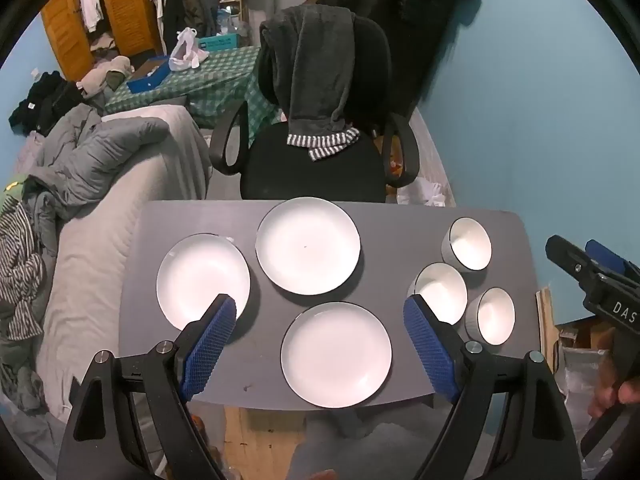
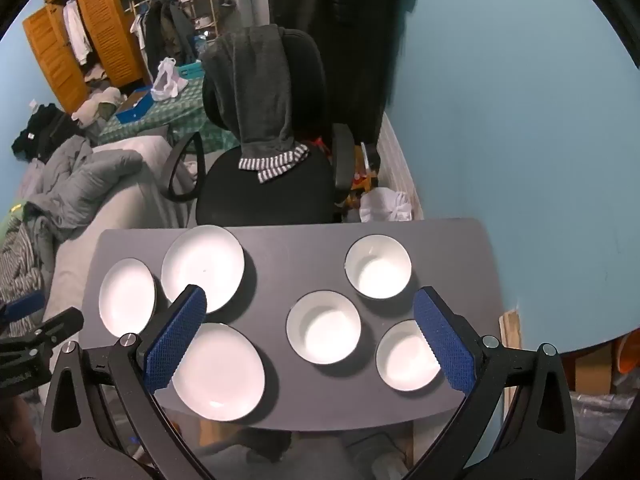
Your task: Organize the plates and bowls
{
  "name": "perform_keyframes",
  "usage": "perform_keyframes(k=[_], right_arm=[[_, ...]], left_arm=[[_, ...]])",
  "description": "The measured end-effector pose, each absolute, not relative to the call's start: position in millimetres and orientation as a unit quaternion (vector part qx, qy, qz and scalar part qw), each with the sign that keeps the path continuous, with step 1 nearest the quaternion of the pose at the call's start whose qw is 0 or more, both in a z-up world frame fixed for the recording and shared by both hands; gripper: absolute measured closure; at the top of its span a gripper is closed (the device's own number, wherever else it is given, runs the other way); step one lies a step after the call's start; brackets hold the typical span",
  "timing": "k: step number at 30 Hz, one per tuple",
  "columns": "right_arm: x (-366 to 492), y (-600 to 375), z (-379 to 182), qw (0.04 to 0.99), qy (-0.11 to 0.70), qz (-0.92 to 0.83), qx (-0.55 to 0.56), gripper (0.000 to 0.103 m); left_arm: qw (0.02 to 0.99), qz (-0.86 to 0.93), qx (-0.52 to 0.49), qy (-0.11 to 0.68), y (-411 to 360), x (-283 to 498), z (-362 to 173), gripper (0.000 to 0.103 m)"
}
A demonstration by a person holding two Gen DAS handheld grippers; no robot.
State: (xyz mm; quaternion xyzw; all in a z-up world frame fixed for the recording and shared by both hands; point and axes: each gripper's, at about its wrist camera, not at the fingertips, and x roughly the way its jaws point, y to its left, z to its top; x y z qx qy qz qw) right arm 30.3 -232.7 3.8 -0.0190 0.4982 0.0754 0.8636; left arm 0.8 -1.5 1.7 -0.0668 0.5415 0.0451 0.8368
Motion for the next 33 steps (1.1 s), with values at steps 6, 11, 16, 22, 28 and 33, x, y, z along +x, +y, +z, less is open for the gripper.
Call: perform_keyframes(k=[6, 11, 16, 22, 28, 33], right_arm=[[30.2, -232.6, 2.4, 0.863, 0.498, 0.078, -0.017, 0.001], [30.9, -233.0, 2.4, 0.863, 0.499, 0.079, -0.016, 0.001], [30.2, -232.2, 0.8, 0.863, 0.499, 0.079, -0.016, 0.001], [27.9, -227.3, 0.8, 0.863, 0.499, 0.081, -0.016, 0.001], [25.9, -229.3, 2.3, 0.862, 0.501, 0.082, -0.014, 0.001], [22.6, -225.5, -0.6, 0.861, 0.501, 0.085, -0.012, 0.001]], left_arm=[[0.845, 0.045, -0.068, 0.528, -4.5, -5.3, -3.3, 0.016], [0.846, 0.039, -0.081, 0.526, 1.9, -7.7, -1.2, 0.016], [0.845, 0.037, -0.090, 0.526, 4.9, -7.3, 0.7, 0.016], [0.844, 0.038, -0.101, 0.525, 8.7, -7.1, 1.5, 0.016], [0.842, 0.035, -0.109, 0.527, 8.1, -6.7, 0.3, 0.016], [0.842, 0.033, -0.109, 0.528, 10.5, -5.4, -2.8, 0.016]])
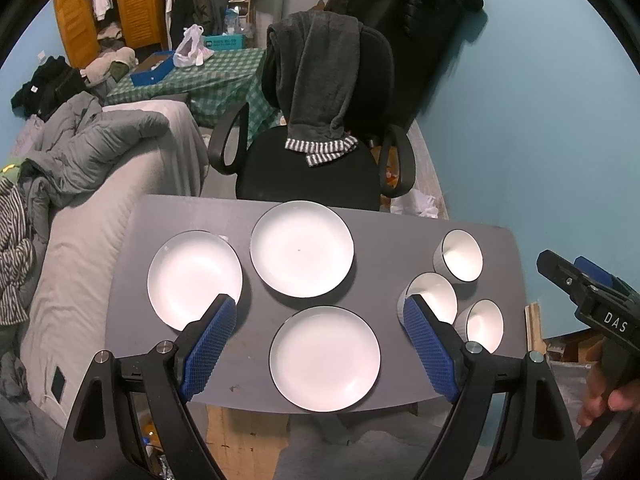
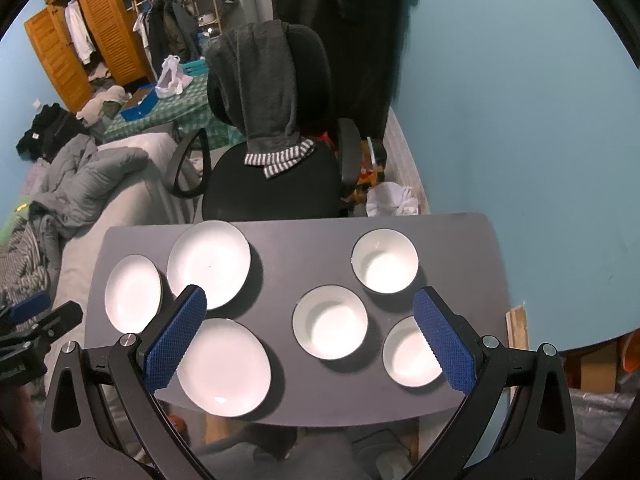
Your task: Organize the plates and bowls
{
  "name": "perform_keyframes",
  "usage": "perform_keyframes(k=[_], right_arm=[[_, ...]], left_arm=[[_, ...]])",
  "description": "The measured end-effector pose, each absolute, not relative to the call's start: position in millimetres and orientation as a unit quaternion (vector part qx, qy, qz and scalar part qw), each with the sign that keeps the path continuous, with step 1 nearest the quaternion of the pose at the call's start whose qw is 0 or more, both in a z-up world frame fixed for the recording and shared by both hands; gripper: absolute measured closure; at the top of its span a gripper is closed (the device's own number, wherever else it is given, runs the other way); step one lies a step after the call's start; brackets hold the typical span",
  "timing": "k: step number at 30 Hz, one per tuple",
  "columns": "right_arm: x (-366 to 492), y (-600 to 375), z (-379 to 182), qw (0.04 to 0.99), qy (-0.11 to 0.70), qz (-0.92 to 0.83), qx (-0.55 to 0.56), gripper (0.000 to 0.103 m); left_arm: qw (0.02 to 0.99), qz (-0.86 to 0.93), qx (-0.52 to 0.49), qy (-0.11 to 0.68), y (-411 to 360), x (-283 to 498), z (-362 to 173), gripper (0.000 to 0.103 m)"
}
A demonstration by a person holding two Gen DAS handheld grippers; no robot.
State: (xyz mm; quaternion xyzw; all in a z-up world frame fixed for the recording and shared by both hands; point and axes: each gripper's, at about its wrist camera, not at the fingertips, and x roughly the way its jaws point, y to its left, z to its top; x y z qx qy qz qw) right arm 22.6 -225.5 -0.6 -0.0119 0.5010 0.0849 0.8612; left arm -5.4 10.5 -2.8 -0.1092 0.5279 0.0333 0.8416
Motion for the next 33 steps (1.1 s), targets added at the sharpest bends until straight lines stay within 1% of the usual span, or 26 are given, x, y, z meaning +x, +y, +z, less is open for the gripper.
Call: perform_keyframes(k=[33], right_arm=[[22.4, -223.9, -2.0, 0.859, 0.505, 0.087, -0.008, 0.001]], left_arm=[[0.840, 0.029, -0.112, 0.531, 8.0, -4.7, -0.2, 0.016]])
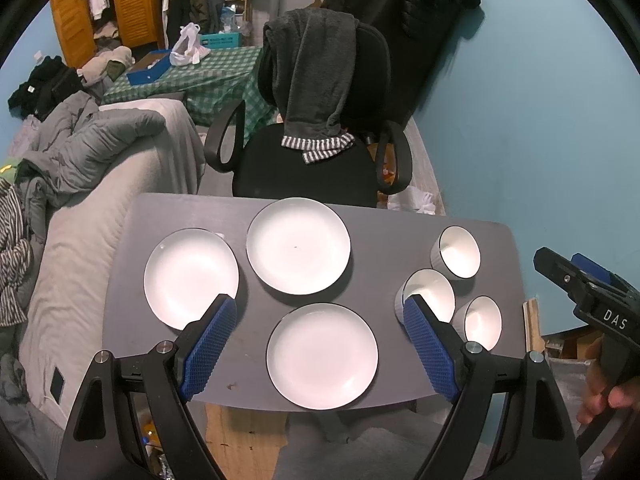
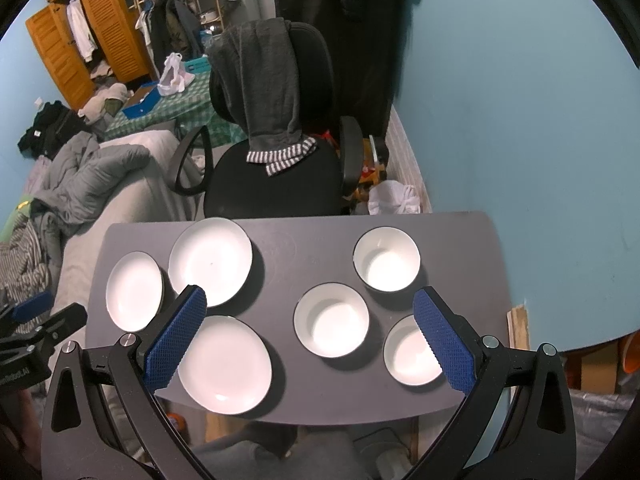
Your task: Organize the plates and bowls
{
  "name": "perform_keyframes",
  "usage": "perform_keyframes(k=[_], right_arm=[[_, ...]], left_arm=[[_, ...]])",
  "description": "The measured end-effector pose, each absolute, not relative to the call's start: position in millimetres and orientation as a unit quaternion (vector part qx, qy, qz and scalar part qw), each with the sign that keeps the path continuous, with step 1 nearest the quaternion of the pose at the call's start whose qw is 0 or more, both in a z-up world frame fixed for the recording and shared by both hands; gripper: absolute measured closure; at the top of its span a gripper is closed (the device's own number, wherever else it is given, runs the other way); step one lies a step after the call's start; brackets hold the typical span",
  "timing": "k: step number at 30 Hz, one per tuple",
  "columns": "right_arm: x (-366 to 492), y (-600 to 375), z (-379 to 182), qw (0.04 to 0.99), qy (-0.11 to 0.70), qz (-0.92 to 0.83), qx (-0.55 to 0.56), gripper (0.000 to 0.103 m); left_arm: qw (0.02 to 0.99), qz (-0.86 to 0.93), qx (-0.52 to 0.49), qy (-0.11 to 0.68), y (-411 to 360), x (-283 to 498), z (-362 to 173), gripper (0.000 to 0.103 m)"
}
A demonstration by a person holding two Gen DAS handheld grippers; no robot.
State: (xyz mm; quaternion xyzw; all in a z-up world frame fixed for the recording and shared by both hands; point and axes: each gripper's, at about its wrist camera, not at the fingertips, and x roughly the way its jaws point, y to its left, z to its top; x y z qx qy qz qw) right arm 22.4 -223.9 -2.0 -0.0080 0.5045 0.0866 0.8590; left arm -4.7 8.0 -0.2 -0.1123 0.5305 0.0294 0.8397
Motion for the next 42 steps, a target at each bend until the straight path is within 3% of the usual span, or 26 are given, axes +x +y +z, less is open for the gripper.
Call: perform_keyframes(k=[42], right_arm=[[27.2, -206.6, -10.8, 0.854, 0.508, 0.111, -0.032, 0.001]], left_arm=[[0.833, 0.070, -0.099, 0.539, 15.7, -14.0, -6.6, 0.016]])
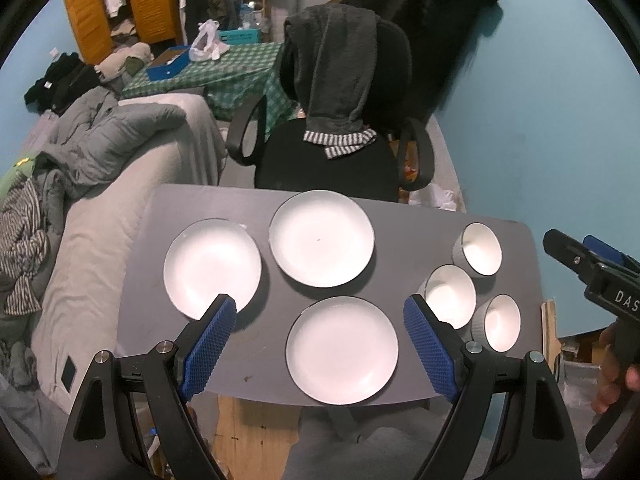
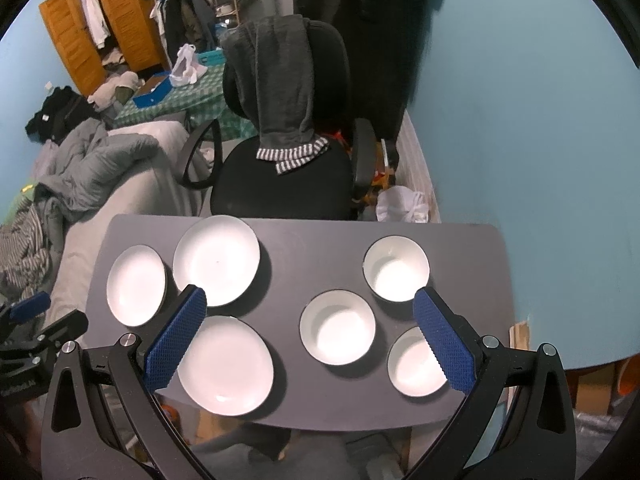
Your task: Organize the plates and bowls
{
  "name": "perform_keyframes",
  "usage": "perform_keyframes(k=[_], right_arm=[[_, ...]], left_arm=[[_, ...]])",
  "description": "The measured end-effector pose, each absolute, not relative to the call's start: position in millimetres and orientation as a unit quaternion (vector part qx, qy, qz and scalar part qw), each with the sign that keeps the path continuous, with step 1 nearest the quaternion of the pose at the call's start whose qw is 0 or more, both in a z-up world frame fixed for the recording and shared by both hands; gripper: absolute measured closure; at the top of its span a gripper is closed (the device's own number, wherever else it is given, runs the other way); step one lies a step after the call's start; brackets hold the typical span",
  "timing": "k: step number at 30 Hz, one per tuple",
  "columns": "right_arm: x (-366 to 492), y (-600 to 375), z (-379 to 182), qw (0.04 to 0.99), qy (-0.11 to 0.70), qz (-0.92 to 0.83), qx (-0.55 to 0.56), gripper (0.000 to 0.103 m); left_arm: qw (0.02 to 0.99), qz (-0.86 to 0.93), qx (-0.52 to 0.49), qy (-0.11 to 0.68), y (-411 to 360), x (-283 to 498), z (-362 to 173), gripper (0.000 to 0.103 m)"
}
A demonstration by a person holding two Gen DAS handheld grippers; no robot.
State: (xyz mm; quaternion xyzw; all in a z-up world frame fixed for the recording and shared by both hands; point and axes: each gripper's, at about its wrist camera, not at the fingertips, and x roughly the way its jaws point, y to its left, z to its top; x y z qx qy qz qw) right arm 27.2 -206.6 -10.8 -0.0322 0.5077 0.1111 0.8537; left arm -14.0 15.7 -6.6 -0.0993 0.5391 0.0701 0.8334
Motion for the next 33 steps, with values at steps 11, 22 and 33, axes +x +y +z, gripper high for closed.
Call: perform_keyframes(k=[11, 22, 33], right_arm=[[41.4, -183.1, -21.0, 0.847, 0.505, 0.150, -0.073, 0.001], [50.5, -152.2, -42.0, 0.828, 0.507, 0.215, -0.108, 0.001], [57.6, -125.5, -89.4, 0.781, 0.535, 0.292, -0.135, 0.001]], left_arm=[[0.817, 0.130, -0.133, 0.546, 45.9, -36.8, -23.6, 0.016], [0.801, 0.175, -0.177, 0.545, 75.2, -58.5, -40.3, 0.016], [0.776, 0.219, -0.191, 0.560, 97.8, -74.8, -69.8, 0.016]])
